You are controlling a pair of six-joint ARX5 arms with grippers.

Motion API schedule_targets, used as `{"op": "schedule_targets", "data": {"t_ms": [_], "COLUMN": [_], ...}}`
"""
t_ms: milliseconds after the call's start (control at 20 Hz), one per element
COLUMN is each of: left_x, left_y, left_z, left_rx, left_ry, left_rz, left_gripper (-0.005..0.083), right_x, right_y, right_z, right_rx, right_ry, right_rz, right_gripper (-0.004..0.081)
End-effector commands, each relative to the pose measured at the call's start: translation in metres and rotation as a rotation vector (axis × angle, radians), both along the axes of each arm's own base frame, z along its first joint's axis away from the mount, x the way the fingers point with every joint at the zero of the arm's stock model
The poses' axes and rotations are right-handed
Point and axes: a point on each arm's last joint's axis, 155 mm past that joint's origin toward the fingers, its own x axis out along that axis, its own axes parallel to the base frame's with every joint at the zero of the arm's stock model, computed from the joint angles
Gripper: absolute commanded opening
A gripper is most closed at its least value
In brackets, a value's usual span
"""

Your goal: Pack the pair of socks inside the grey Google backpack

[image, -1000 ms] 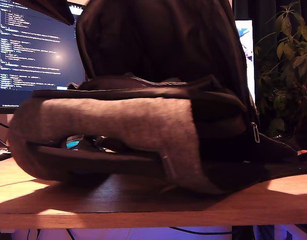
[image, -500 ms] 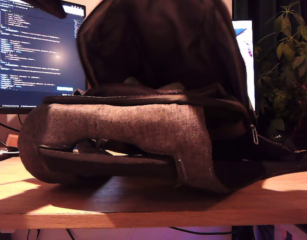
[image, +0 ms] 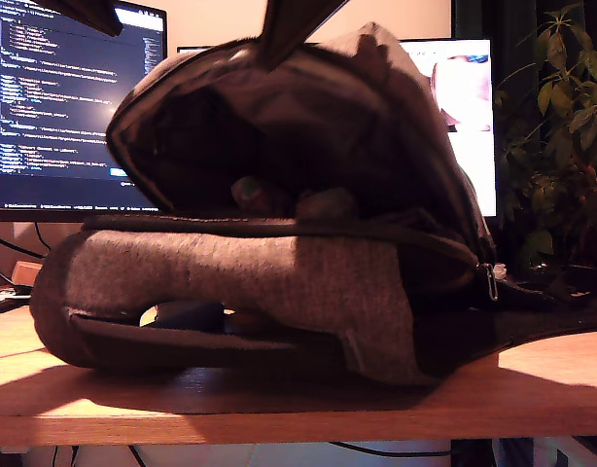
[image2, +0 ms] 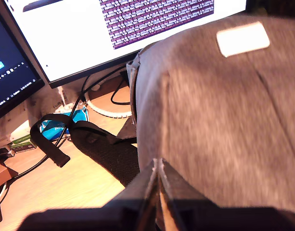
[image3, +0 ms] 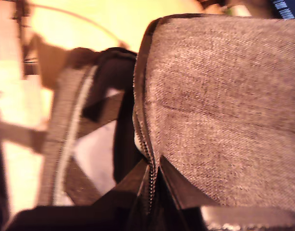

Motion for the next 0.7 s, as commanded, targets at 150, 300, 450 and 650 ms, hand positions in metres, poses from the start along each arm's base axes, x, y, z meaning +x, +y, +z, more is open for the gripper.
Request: {"op": "schedule_targets", "data": {"t_ms": [150, 300, 450, 650], "left_x": [0.0, 0.0, 0.0, -0.002], "left_y": [-0.001, -0.001, -0.002, -0.006], "left_z": [0.005, 0.005, 0.005, 0.006], "left_rx": [-0.007, -0.007, -0.007, -0.016], "left_ry": [-0.018, -0.017, -0.017, -0.015], "left_rz": [-0.005, -0.005, -0.009, -0.031], "left_gripper": [-0.0021, -0.0021, -0.0021, -0.0021], "right_x": [-0.009, -0.014, -0.018, -0.022], "right_y": [0.018, 0.024, 0.024, 0.018], "right_z": [-0.045, -0.062, -0.064, -0.064], "right_rx": [-0.062, -0.088, -0.084, -0.105], "right_ry": [0.12, 0.164, 0.188, 0.196], "right_rz": [0.018, 0.033, 0.042, 0.043], "right_gripper": [-0.0012, -0.0012, -0.0005, 0.0396]}}
